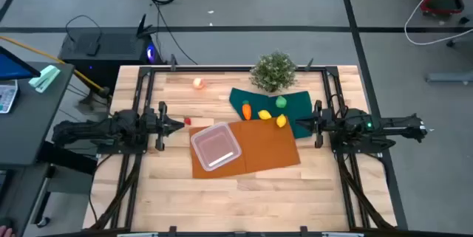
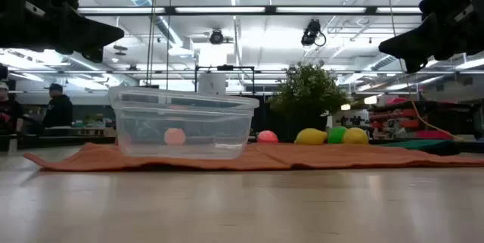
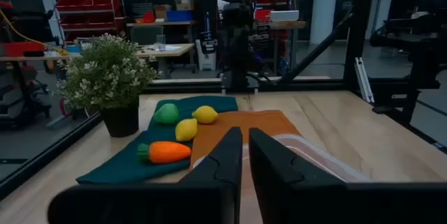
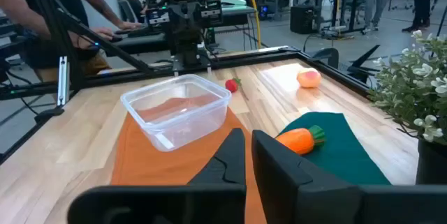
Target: Pick and placing Produce into tupperware
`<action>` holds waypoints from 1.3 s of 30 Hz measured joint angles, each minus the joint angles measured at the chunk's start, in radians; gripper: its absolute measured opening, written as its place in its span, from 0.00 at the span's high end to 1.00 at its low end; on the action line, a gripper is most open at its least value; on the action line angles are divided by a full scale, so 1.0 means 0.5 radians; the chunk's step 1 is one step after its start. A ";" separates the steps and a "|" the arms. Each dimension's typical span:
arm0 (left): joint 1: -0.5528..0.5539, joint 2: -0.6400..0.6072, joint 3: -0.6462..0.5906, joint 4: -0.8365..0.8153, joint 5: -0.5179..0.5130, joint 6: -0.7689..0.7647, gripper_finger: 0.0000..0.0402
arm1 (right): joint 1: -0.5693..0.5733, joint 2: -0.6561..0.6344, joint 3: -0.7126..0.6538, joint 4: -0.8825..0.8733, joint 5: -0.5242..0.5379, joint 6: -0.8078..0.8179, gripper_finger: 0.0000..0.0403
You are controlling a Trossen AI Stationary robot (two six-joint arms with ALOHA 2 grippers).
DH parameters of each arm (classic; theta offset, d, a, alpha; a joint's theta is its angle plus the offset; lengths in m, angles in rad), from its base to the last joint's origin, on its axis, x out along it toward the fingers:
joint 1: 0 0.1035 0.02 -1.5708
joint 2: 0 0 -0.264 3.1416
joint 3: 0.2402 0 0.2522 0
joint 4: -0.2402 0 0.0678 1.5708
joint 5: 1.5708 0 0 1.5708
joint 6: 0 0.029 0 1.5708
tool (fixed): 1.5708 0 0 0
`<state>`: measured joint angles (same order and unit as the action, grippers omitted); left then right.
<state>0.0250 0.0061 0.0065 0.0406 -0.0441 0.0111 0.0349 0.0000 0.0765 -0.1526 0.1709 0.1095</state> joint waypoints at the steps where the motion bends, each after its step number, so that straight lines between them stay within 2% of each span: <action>1: 0.000 0.000 0.000 0.000 0.000 0.000 0.92 | 0.000 0.000 0.000 0.000 0.000 0.000 1.00; 10: 0.000 0.000 0.000 0.000 0.000 0.000 0.94 | 0.000 0.000 0.000 0.000 0.000 0.000 1.00; 20: 0.000 0.000 0.000 0.000 0.000 0.000 0.91 | 0.000 0.000 0.000 0.000 0.000 0.000 1.00; 30: 0.000 0.000 0.000 0.000 0.000 0.000 0.94 | 0.000 0.000 -0.001 0.000 0.000 0.000 1.00; 39: 0.000 0.000 0.000 0.000 0.000 0.000 0.91 | 0.000 0.000 0.000 0.000 0.000 0.000 1.00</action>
<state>0.0250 0.0061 0.0066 0.0408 -0.0441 0.0111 0.0349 -0.0002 0.0765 -0.1524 0.1711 0.1093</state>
